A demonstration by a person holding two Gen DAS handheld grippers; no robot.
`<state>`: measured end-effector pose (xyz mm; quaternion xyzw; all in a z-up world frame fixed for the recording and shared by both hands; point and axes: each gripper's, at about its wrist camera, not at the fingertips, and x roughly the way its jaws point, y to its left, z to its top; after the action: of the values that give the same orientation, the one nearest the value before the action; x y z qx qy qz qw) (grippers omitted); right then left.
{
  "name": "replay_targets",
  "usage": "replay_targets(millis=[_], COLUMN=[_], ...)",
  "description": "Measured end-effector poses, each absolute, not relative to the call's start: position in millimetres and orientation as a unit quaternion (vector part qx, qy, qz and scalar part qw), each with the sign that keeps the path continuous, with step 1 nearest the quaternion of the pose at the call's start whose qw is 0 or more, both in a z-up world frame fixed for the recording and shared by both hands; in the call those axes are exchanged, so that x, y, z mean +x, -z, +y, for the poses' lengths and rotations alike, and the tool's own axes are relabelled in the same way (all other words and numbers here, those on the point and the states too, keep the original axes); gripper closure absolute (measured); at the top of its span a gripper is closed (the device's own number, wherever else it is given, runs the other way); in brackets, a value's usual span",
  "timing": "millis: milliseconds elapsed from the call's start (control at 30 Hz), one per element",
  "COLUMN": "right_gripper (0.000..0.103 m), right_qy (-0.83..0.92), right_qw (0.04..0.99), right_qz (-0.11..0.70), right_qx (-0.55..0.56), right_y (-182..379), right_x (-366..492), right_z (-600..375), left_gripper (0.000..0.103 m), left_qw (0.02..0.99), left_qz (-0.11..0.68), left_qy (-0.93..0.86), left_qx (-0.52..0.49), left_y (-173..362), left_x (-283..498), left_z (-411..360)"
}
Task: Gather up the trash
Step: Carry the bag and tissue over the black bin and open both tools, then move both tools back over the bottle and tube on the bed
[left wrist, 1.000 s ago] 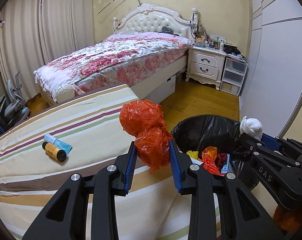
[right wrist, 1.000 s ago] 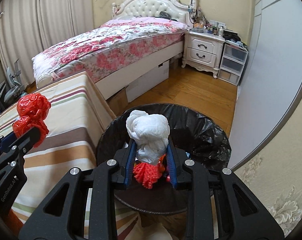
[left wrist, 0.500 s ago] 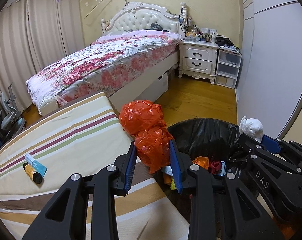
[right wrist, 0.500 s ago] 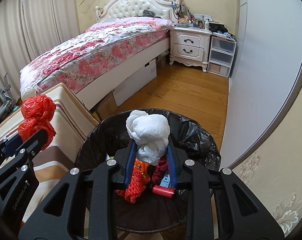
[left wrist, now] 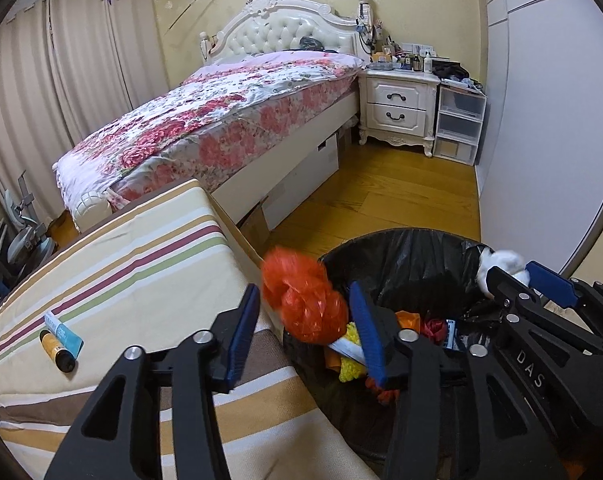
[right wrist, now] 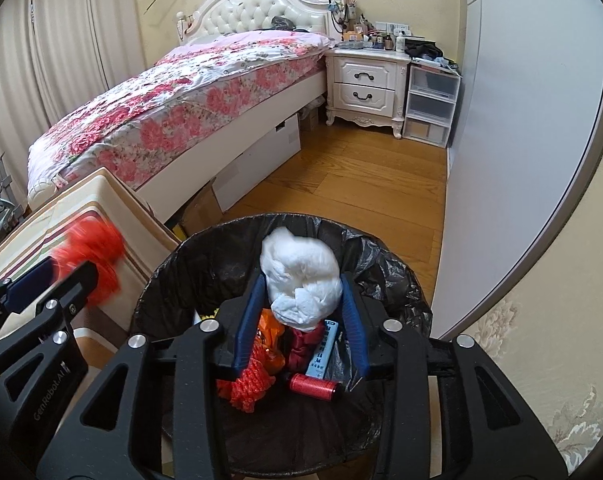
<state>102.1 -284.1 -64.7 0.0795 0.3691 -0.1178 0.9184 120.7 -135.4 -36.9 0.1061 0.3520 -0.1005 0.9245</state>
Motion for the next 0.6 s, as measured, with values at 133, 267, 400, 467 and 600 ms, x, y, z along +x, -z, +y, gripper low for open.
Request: replay_targets(millis=[133,267,400,467,600], right_gripper=[0.059,0.054,0.051,0.05,0.048], right_qy=[0.124,0.129,0.13,0.129,0.117], right_qw=[0.918,0.919,0.919,0.919,0.92], right_qz=[0.367,0.364,0.364,0.363,0.365], right_qx=[0.081,0.079,0.078,0.077,0.077], right_y=[64,63,61,61,60], right_x=[100,97,95,94,90], right_z=[-287,-288,-289,-288,-279], left_gripper=[0.037,0.033,0.032,0.032,0.032], left_qw=[0.926,0.927,0.926,0.926,0.926], left_qz=[0.35,0.35,0.353,0.355,0.359], left_qy=[0.097,0.092,0.087,0.083,0.073], left_qx=[0.106,0.102,0.099,0.096,0.091], left_y=[36,35,36,36,36], left_x=[119,120,119,118,114], left_z=[-134,-130,-126,-122,-113])
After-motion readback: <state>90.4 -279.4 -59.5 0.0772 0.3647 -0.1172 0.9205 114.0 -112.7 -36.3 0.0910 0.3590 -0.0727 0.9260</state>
